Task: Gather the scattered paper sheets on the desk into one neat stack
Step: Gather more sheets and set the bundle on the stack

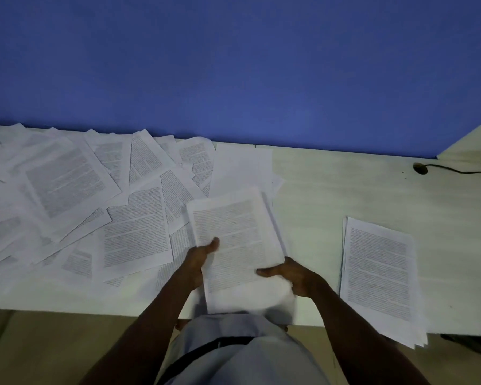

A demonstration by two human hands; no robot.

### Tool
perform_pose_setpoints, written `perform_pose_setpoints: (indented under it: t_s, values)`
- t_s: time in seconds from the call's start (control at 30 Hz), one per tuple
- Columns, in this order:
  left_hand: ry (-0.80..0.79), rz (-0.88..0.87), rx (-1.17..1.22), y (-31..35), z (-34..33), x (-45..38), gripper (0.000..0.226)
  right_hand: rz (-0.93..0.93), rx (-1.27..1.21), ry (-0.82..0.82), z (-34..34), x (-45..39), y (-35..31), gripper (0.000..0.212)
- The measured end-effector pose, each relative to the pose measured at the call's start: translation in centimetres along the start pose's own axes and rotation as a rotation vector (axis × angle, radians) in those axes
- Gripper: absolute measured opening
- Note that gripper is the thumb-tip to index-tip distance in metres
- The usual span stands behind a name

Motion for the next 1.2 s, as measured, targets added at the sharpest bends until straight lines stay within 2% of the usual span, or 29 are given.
perform_pose_setpoints:
  t_s: [0.07,0.13,0.2,0.27,0.37,0.43,0.5,0.53,0.6,0.7,0.77,0.9,0.97,1.03,1.13,1.2]
  values:
    - [-0.084,0.015,-0.043,-0.2,-1.4,0.4,0.051,0.031,-0.048,0.025,-0.1,-0.2,-0.3,0.066]
    - [-0.009,-0.017,-0.054,0.6,-0.7,0.6,0.06,0.062,-0.12,0.106,0.4,-0.2,-1.1,0.064]
    - [0.086,-0.043,0.09,1.3,1.1,0.4,0.058,0.093,-0.207,0.146,0.8,0.0,-1.6,0.059]
    - [0.093,-0.067,0.194,1.8,1.4,0.1,0.051,0.11,-0.296,0.12,0.6,0.1,-1.6,0.058]
    - [0.092,-0.076,0.295,0.9,0.0,-0.4,0.056,0.23,-0.477,0.101,-0.9,-0.1,-2.6,0.047]
    - [0.092,-0.062,0.3,-0.1,-1.5,-0.1,0.062,0.326,-0.57,0.219,-1.4,-0.6,-2.8,0.045]
    - [0.048,-0.05,0.28,-0.3,-2.3,0.2,0.064,0.321,-0.557,0.409,-0.7,-0.7,-1.8,0.042]
    - [0.007,-0.047,0.259,0.5,-2.3,0.8,0.062,0.306,-0.538,0.451,-0.3,-0.6,-1.4,0.04]
    - [-0.069,-0.03,0.185,3.1,-0.7,2.0,0.057,0.302,-0.521,0.421,0.4,-0.3,-1.6,0.043]
    - [-0.136,-0.008,0.152,8.7,4.1,3.9,0.061,0.303,-0.458,0.227,1.4,0.8,-3.0,0.046]
    - [-0.117,0.016,-0.013,11.4,5.5,5.0,0.06,0.276,-0.408,0.096,1.5,1.2,-3.7,0.048]
    - [-0.246,0.051,-0.506,11.3,0.4,5.8,0.05,0.192,-0.365,0.011,-0.4,0.4,-4.3,0.055]
    - [-0.231,0.008,-0.623,11.2,-0.2,5.2,0.054,0.198,-0.387,0.009,-1.0,0.1,-4.6,0.055]
    - [-0.209,0.007,-0.614,11.1,0.4,5.1,0.055,0.202,-0.394,0.036,-0.4,0.3,-4.4,0.049]
    - [-0.233,0.031,-0.542,10.3,0.6,5.3,0.045,0.221,-0.381,0.088,1.0,0.5,-3.9,0.045]
    - [-0.261,0.064,-0.374,9.3,0.4,5.5,0.041,0.268,-0.4,0.13,1.7,0.2,-4.1,0.046]
Point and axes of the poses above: each hand's wrist, its own x-axis away from the middle knuckle, its own z-axis out of the back of the hand, y = z × x, the point moved 10 cm from there along -x, towards the middle knuckle, and after that the axes turned 11 degrees about z, right-handed, at the moved point
